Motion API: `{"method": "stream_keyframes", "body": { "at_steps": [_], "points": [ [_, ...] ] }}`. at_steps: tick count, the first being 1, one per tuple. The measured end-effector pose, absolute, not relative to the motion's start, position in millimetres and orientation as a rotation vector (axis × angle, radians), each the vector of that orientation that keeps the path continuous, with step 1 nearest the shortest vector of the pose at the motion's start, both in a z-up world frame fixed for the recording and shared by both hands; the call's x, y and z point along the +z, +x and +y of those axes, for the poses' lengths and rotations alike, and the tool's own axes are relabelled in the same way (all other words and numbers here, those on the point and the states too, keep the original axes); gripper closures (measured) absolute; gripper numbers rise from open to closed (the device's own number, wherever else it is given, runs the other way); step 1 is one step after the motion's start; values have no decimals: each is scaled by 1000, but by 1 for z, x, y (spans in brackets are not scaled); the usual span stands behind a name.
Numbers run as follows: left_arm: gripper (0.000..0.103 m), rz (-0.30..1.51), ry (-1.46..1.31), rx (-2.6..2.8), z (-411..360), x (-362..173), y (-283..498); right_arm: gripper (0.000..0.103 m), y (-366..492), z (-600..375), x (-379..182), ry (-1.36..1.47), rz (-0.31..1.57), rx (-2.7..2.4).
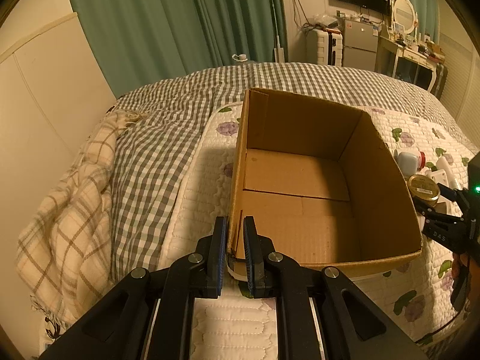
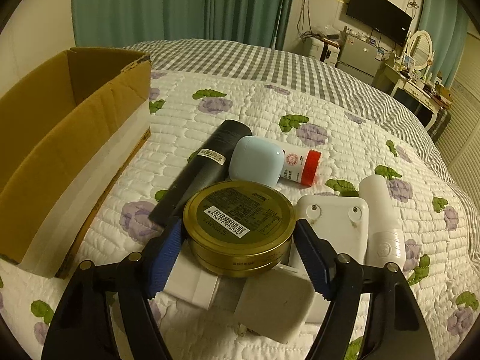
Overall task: Organize rigid objects
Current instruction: 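Carry the gold tin into the cardboard box and open the right gripper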
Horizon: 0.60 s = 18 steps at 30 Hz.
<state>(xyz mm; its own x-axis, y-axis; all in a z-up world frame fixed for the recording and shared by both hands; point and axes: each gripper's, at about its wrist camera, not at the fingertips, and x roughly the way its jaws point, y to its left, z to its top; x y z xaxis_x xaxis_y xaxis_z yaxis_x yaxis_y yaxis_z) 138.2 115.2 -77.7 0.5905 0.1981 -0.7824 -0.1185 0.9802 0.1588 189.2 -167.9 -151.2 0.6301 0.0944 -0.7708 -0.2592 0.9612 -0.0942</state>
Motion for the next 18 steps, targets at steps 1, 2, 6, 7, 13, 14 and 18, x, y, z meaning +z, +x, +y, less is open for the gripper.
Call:
{"method": "stream_keyframes", "body": {
  "at_steps": [1,2,6,7,13,14,18],
  "points": [
    [92,923,90,184,116,-78,138,29,187,-169,-149,-199,862,204],
    [92,924,82,184,116,-77,139,29,185,-170,-147,-195,858,204],
    [92,922,75,185,116,-76,138,29,175,-174,-131,-184,829,203],
    [92,922,77,184,116,-76,138,29,172,-174,-125,-184,817,204],
    [92,925,78,169,117,-75,138,29,153,-168,-79,-182,724,232],
    [92,926,78,167,118,-75,139,29,150,-165,-68,-184,701,242],
    [92,923,77,164,116,-76,137,29,140,-147,-30,-191,626,298]
  ]
}}
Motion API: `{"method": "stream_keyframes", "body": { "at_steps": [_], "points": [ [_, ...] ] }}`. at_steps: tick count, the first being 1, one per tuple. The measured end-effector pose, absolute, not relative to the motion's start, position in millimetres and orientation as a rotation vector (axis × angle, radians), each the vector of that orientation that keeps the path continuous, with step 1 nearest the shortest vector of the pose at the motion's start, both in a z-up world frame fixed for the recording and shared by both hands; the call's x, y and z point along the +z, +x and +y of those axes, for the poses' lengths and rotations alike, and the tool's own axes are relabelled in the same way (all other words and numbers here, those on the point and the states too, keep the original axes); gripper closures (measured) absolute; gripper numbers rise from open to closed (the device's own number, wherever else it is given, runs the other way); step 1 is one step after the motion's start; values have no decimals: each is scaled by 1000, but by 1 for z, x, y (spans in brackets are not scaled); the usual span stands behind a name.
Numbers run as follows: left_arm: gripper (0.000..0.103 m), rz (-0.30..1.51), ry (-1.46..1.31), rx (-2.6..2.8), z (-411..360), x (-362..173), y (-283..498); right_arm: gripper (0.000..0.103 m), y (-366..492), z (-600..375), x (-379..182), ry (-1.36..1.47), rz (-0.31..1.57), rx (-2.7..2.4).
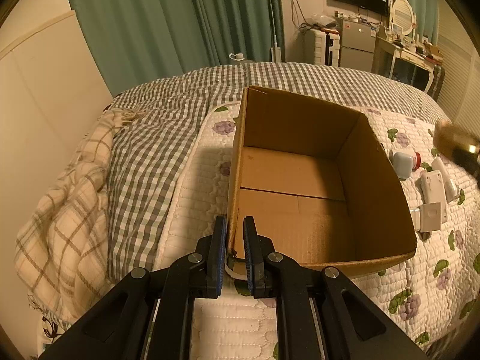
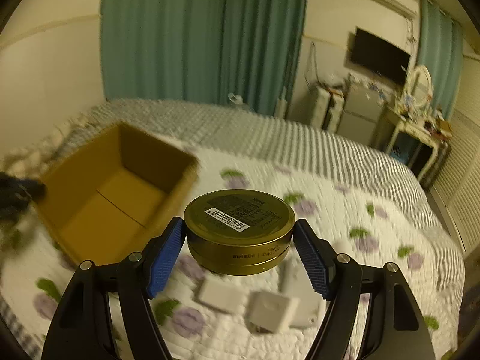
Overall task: Organize rigid objects
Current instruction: 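Carry the gold tin into the cardboard box and open the right gripper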
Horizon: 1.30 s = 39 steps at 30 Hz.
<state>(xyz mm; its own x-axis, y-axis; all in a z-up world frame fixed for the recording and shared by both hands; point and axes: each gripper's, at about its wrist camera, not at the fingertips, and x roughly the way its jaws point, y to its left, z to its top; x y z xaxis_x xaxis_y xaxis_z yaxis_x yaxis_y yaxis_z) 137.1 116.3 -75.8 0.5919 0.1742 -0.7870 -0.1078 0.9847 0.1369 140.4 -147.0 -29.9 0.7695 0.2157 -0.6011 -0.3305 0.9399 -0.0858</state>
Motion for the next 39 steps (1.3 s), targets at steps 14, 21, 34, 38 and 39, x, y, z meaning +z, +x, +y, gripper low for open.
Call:
{"method": "stream_keyframes", "body": {
  "at_steps": [14,21,34,38,39],
  "points": [
    [92,919,75,157,117,-76,136,29,150,-33,-41,-233,663,569],
    [92,917,73,150,117,-77,135,30,162,-11,-79,-273,734,579],
    [92,924,80,139,115,-78,135,18,161,-8,-82,-295,747,587],
    [92,926,78,144,114,-79,136,14,153,-17,-73,-284,723,566],
    [92,925,80,143,114,-79,136,14,152,-21,-70,-277,722,564]
  ]
}}
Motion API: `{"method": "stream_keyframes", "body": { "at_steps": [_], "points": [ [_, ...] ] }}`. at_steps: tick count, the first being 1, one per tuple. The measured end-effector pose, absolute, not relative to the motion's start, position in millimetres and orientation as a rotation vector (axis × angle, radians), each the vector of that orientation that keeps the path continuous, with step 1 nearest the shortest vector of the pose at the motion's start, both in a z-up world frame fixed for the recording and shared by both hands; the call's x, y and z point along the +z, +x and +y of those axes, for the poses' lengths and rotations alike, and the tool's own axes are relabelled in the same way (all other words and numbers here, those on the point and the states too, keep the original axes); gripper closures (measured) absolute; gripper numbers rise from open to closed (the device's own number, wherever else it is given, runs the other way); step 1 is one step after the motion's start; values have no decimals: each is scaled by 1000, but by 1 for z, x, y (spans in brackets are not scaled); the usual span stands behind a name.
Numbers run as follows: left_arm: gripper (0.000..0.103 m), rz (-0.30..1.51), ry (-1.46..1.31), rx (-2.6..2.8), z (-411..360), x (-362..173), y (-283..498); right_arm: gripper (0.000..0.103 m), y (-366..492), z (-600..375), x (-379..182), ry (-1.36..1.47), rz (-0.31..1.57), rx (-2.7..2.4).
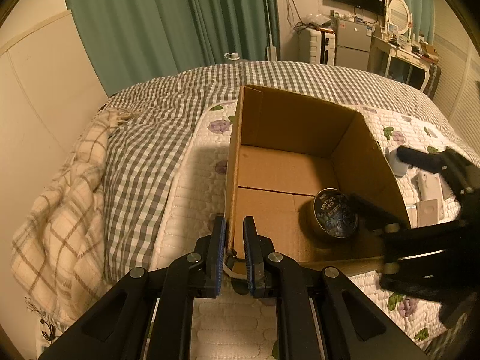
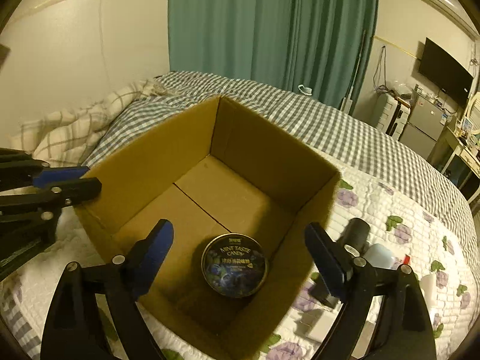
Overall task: Organize rigid objects
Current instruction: 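Carry the gold tin into the cardboard box and open the right gripper, then grasp the white charger with the right gripper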
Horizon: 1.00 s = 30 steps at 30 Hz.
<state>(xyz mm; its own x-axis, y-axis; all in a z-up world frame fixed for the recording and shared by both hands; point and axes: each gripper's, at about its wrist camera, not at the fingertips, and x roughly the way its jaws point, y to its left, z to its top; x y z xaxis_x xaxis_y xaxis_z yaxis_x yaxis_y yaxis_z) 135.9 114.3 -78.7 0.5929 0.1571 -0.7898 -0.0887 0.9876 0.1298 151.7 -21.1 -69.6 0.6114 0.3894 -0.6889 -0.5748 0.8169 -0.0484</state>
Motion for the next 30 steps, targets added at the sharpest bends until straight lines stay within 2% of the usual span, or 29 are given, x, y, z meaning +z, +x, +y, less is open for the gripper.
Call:
{"method": "stream_keyframes", "body": {
  "at_steps": [11,14,19,30],
  "points": [
    [92,929,83,152,115,-79,136,13,135,-118,-14,-226,628,411],
    [92,930,84,155,114,-79,137,13,131,-147,-13,-233,616,345],
    [92,932,94,161,113,-79,136,13,127,-188,-34,-209,633,232],
    [92,940,115,180,108,-78,138,13,137,-224,-127,-138,821,174]
  ]
}}
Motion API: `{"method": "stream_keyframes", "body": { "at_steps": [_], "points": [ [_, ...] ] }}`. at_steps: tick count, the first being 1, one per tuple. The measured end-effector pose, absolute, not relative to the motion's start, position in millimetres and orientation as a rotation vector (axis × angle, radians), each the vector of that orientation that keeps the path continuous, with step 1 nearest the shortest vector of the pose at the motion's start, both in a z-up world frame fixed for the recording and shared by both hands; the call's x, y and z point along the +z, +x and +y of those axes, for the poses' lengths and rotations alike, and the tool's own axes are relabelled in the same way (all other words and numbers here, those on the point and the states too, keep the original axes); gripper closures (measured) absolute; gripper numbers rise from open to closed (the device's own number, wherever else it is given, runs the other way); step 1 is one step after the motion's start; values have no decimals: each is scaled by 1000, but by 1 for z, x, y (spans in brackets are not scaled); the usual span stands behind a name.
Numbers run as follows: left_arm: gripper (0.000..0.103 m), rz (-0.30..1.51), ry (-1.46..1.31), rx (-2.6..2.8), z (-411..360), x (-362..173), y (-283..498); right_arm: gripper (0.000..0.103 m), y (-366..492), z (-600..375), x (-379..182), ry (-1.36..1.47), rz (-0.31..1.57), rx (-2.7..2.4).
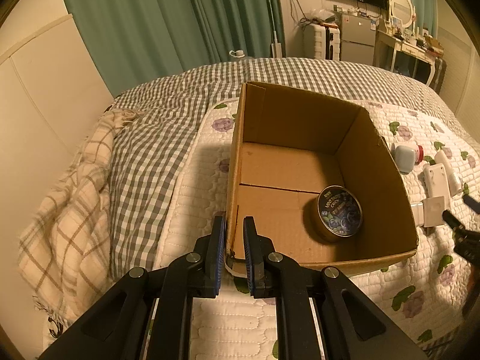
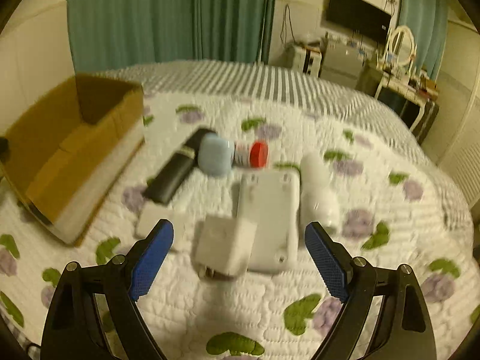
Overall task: Organize rigid objects
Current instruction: 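Grasp the white charger with the right gripper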
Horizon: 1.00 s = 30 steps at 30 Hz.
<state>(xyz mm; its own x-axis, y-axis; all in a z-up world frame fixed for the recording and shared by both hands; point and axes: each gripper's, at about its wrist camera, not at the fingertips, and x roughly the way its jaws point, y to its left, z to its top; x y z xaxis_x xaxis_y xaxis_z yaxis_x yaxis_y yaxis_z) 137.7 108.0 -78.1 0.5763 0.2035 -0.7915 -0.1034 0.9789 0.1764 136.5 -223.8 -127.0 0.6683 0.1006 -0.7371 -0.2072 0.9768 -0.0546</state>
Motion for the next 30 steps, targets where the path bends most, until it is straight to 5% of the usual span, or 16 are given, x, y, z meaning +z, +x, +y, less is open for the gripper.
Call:
{"method": "stream_keyframes", "body": {
  "at_steps": [6,9,24,27,30],
  "points": [
    [92,941,120,184,108,-79,139,27,140,-221,-152,-117,898,216],
    [92,941,121,182,108,-79,139,44,147,-221,-163,-81,945,243],
    [92,939,124,180,106,-79,138,59,146,-211,-159,-8,936,320],
    [92,940,122,179,106,-79,138,75,151,-213,-166,7,959,303],
    [92,940,123,180,105,-79,138,75,150,-216,-164,10,956,304]
  ]
}}
